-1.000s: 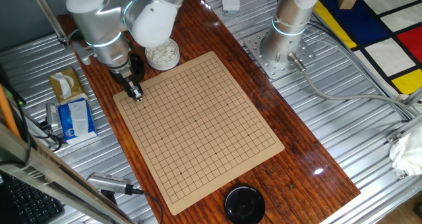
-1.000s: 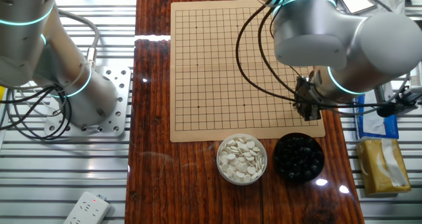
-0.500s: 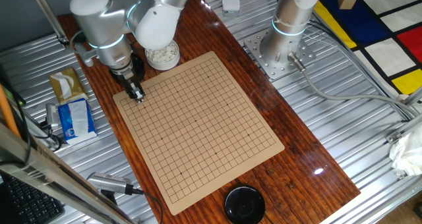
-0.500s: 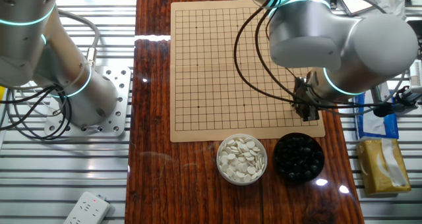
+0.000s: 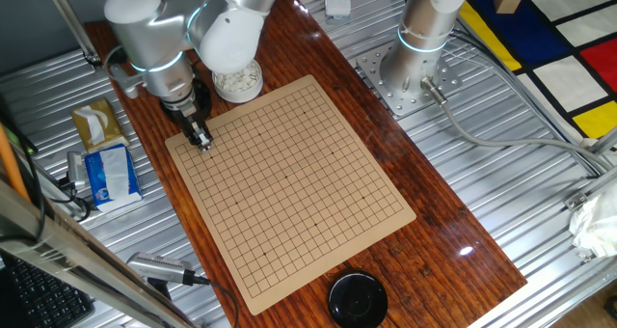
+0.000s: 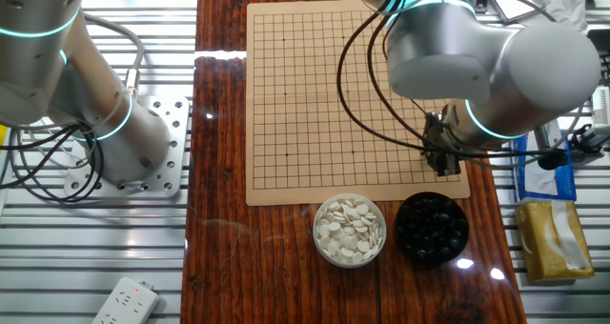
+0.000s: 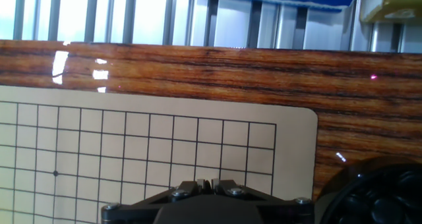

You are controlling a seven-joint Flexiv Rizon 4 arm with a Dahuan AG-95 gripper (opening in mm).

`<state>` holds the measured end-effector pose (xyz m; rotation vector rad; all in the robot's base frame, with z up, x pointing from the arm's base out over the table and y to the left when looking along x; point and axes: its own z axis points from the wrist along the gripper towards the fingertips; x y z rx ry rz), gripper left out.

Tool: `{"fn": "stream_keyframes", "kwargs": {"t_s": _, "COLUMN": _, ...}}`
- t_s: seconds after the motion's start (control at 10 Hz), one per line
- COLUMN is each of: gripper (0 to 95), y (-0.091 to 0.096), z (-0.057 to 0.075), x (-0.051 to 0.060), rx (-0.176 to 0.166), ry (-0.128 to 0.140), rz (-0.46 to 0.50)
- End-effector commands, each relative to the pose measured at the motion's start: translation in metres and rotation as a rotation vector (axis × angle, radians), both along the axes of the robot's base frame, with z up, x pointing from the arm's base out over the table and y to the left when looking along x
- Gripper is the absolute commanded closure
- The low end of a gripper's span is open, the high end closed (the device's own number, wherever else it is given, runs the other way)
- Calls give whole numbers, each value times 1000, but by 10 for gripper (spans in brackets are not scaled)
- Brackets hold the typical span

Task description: Play the first move as black on the 3-4 point in the upper right corner of the Go board

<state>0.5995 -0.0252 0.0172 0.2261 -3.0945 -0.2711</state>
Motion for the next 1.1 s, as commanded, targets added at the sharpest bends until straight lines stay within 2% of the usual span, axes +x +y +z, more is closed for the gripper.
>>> {"fn": "stream_keyframes", "kwargs": {"t_s": 0.1, "gripper": 950, "y": 0, "z": -1, "x": 0, "rx": 1, "ry": -4, "rz": 6}}
{"fn": "stream_keyframes", "kwargs": {"t_s": 1.1, "gripper": 950, "y": -1, "z": -7, "x": -4, "rx": 0, "ry": -42, "rz": 37}}
